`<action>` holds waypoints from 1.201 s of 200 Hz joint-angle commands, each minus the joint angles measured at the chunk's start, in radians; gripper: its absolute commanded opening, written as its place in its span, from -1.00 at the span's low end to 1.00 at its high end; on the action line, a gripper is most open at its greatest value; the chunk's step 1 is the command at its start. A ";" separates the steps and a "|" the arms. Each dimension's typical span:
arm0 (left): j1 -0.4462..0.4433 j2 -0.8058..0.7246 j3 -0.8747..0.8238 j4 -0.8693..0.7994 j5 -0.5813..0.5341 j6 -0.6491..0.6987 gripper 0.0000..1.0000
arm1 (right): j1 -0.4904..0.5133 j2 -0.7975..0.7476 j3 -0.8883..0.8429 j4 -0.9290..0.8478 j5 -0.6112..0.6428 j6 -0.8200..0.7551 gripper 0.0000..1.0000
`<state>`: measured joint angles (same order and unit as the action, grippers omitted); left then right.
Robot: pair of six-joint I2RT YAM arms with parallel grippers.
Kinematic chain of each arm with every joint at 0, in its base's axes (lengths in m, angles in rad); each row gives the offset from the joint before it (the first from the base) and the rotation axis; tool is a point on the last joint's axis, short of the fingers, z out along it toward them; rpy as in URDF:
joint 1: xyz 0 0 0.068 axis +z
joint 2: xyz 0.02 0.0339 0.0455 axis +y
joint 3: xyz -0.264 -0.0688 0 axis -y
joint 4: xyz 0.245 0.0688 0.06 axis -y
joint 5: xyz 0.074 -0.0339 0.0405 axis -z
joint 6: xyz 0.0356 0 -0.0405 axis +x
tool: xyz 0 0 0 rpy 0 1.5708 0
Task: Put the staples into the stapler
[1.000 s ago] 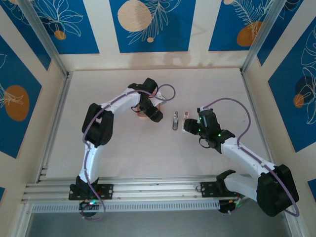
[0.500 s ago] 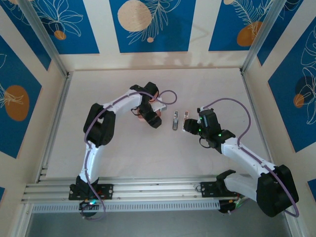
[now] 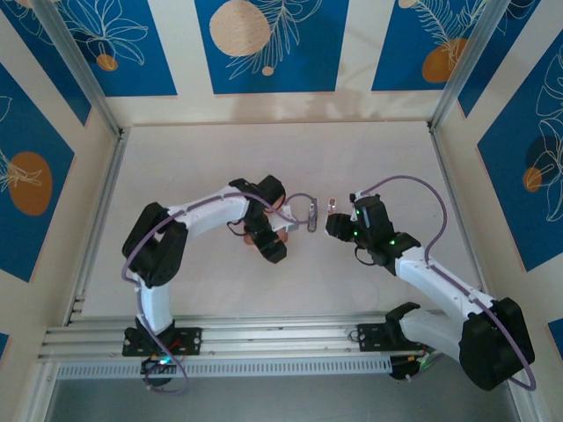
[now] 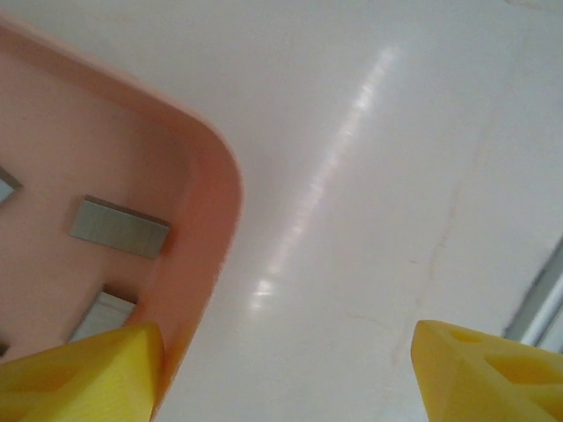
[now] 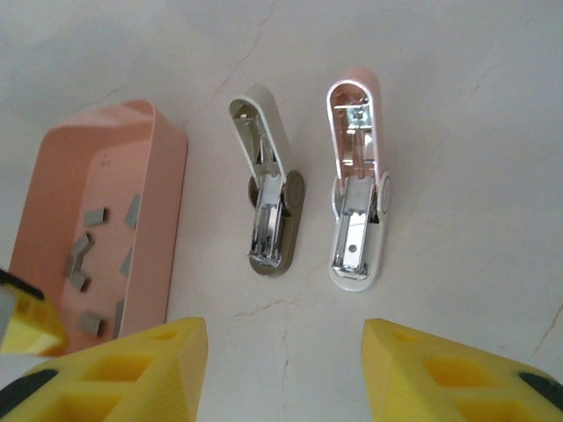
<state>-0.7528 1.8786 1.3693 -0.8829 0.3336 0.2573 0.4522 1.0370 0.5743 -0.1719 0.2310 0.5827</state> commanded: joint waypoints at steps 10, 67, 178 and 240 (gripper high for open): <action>-0.051 -0.114 -0.138 0.091 0.087 -0.118 0.47 | 0.039 -0.036 0.015 -0.044 -0.008 0.029 -0.01; -0.029 -0.443 -0.391 0.408 0.047 -0.381 0.54 | 0.165 -0.025 0.064 -0.103 0.000 0.076 -0.04; 0.242 -0.864 -0.940 0.984 -0.285 -0.840 0.69 | 0.418 0.577 0.701 -0.545 0.025 0.102 -0.04; 0.259 -0.856 -1.056 1.135 -0.203 -0.917 0.30 | 0.419 0.884 0.993 -0.675 -0.010 0.137 -0.07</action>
<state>-0.5064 1.0004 0.3313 0.1436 0.0814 -0.6128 0.8730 1.8595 1.4872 -0.7288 0.2352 0.6907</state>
